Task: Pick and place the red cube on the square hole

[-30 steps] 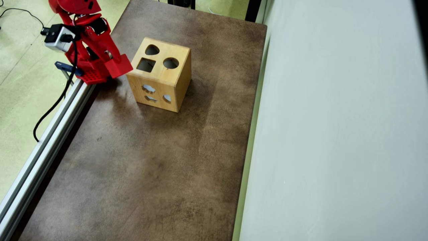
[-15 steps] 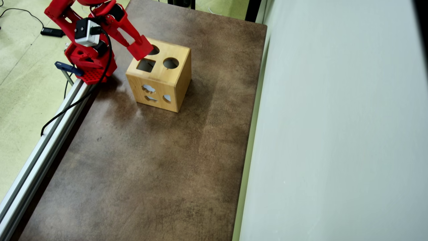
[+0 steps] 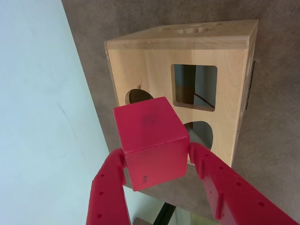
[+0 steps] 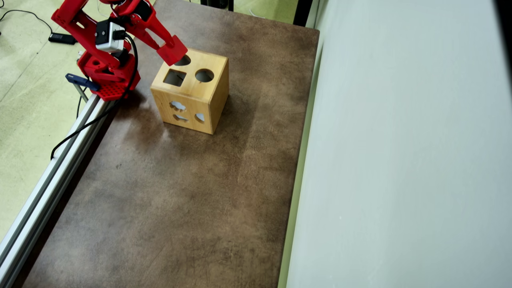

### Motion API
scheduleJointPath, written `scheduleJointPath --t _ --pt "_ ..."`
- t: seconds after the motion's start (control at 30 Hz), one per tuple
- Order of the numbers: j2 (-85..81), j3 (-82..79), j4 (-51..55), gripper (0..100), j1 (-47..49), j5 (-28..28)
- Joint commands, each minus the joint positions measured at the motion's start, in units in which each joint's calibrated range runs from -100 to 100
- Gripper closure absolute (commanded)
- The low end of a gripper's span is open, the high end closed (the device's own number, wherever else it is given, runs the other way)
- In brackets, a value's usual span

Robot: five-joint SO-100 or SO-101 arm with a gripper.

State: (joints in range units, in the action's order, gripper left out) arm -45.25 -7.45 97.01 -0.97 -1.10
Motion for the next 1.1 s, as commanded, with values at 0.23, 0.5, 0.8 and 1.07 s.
scheduleJointPath --t 0.23,0.5,0.8,1.07 --pt "-7.5 2.6 0.5 98 0.3 0.1" --pt "-7.1 1.6 0.6 98 0.2 0.5" --pt "-4.8 -5.2 0.6 98 0.4 1.6" --pt "-4.7 -8.4 0.5 98 0.4 0.9"
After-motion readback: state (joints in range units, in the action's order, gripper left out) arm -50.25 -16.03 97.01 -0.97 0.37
